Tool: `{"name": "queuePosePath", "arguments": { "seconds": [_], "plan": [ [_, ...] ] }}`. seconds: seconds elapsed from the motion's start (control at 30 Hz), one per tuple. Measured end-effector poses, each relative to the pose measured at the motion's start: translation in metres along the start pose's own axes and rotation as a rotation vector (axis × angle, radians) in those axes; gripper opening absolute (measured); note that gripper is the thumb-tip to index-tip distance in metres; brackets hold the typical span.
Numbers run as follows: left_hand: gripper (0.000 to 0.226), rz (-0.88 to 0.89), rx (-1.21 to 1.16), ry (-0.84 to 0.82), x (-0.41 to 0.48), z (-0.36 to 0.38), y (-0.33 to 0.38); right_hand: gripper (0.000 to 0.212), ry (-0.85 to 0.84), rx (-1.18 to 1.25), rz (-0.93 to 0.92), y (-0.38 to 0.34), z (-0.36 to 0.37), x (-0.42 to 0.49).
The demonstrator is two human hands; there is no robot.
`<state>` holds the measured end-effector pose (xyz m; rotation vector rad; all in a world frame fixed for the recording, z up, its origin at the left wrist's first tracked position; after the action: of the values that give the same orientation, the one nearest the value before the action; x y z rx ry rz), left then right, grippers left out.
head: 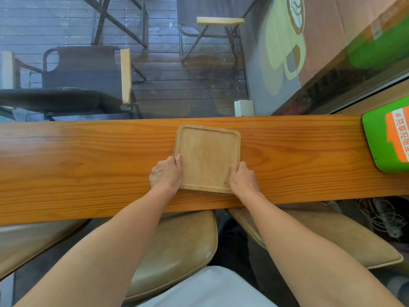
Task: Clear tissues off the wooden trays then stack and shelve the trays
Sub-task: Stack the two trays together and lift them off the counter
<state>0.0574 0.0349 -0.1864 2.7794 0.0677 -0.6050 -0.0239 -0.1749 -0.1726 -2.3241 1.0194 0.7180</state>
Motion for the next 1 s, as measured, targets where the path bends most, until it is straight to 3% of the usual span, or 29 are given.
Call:
{"name": "queuePosePath", "arguments": {
  "seconds": [0.27, 0.57, 0.77, 1.0],
  "plan": [
    [0.056, 0.016, 0.049, 0.021, 0.001, -0.003, -0.010, 0.029, 0.024, -0.055, -0.050, -0.006, 0.005, -0.005],
    [0.054, -0.014, 0.093, -0.047, 0.002, -0.003, -0.008, 0.033, 0.021, -0.217, -0.037, -0.008, 0.001, -0.003],
    [0.046, -0.025, 0.054, -0.098, 0.007, -0.008, -0.003, 0.033, -0.019, -0.005, 0.026, -0.008, 0.005, 0.000],
    [0.043, -0.222, -0.269, -0.079, 0.000, -0.008, 0.013, 0.034, 0.117, 0.217, 0.060, -0.012, 0.014, -0.010]
  ]
}}
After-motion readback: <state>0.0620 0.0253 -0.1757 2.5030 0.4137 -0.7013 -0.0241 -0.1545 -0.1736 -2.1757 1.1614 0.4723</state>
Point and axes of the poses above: each hand's wrist, its own x-axis towards the middle knuckle, its own z-axis out of the palm, y = z × x, the point moved 2 cm from there along x, towards the middle knuckle, and after that the axes turned 3 degrees about -x, right-handed, at the moved point
